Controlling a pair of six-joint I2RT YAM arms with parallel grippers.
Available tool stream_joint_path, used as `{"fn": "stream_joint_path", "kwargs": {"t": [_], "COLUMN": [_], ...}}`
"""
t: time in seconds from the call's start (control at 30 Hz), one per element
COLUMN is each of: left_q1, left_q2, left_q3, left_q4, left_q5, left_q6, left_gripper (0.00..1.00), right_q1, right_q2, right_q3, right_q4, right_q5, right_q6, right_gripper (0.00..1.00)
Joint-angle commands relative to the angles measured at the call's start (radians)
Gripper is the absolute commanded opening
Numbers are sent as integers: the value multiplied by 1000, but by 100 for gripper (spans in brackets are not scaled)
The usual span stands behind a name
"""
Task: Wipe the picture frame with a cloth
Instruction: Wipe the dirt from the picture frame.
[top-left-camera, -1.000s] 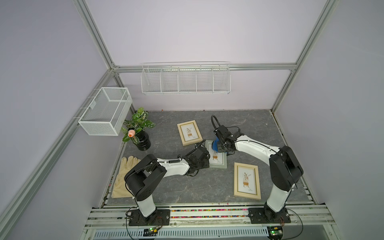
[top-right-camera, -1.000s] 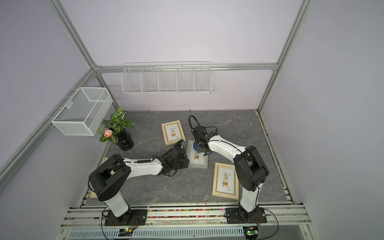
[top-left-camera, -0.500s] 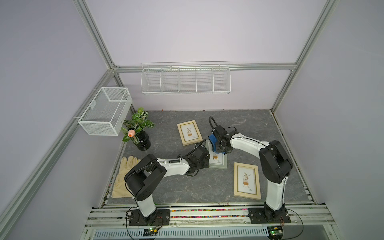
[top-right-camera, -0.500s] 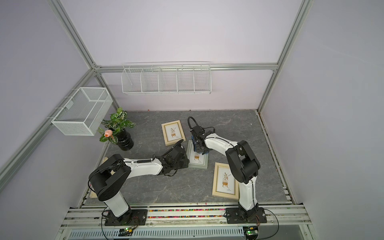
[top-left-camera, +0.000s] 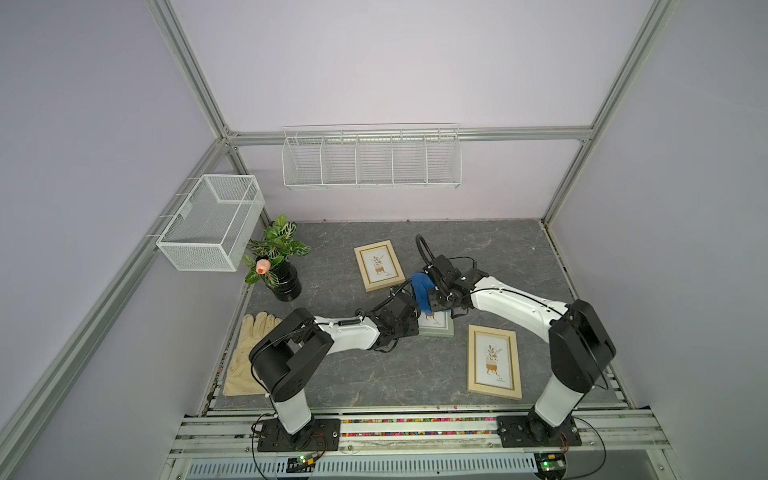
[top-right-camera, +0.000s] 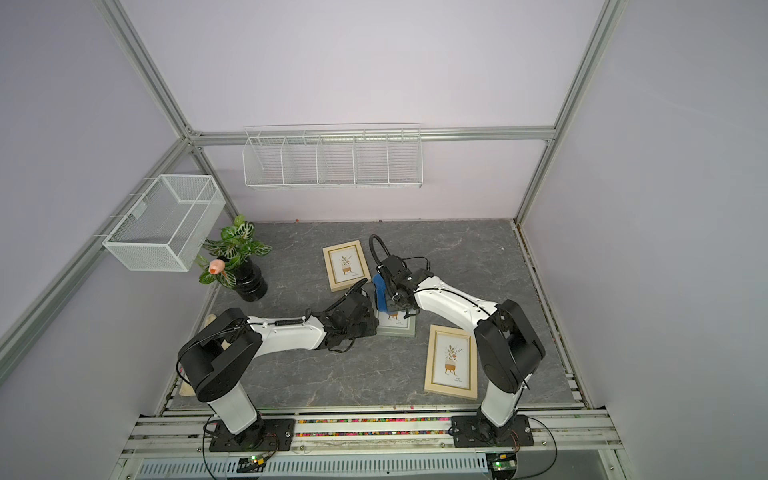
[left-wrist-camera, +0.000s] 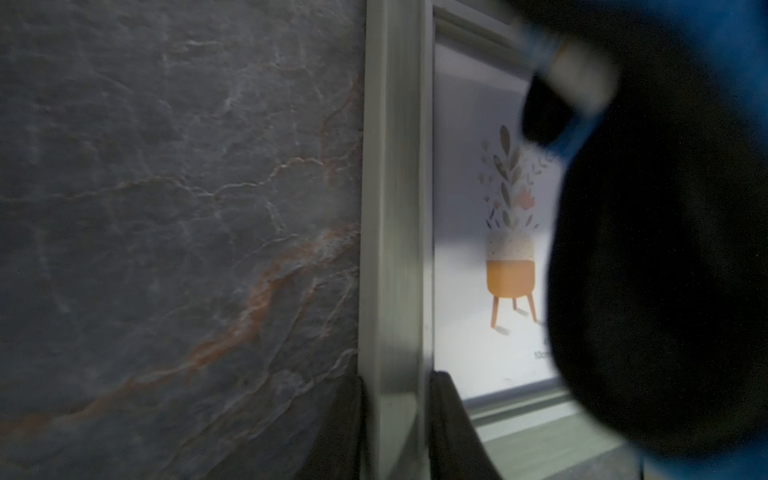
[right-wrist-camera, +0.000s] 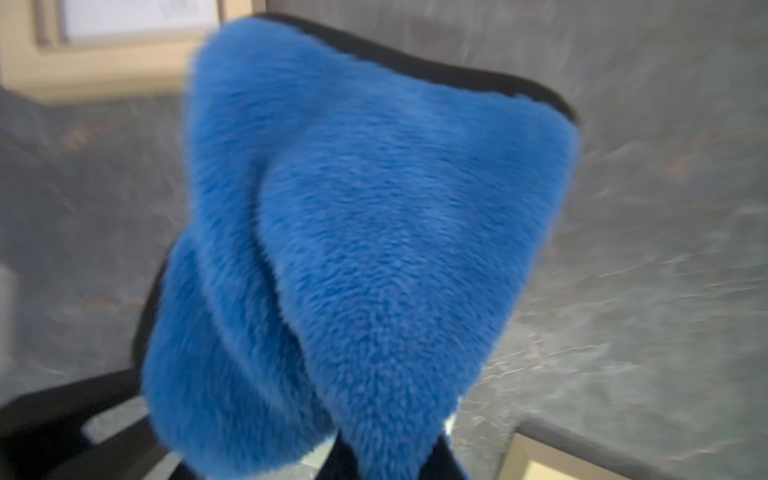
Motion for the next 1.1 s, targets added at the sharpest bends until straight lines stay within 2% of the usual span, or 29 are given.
{"fn": "stream_joint_path", "kwargs": {"t": [0.0,0.13,0.23,0.43,0.53,0.67,0.83,0.97,1.07], "left_q1": [9,10,12,13,13,13,14,14,13], "left_q2": [62,62,64,67,66,64,61,60,61], "left_q3": [-48,-57,-58,-58,-64,-68,-71,-76,-75], "left_q4": [-168,-168,-165,-148,-139,-133,-136,-132,-130], "left_q5": [-38,-47,-50,-44,-40,-38,-43,-49,-47], "left_q6": [-23,-32,-38,-52,-56,-58,-64,-67,-67], "left_gripper": [22,21,21,21,21,21,21,21,21], "right_q1": [-48,-154,-157,-64,-11,3,-32,-90,-79], "right_q2": [23,-92,-178,-265,-244,-182,-126,-191,-259], "right_q3": [-80,-180,-170,-173,-192,-236,-230,-224,-194], "right_q4": [-7,-8,-44,-8,25,71,-26,-86,-89], "right_q5": [-21,14,55,-76,-127,-160,-42,67,59], "right_q6": [56,37,-6,16,43,68,59,22,-2], "right_gripper": [7,7,7,7,7,7,7,7,7]}}
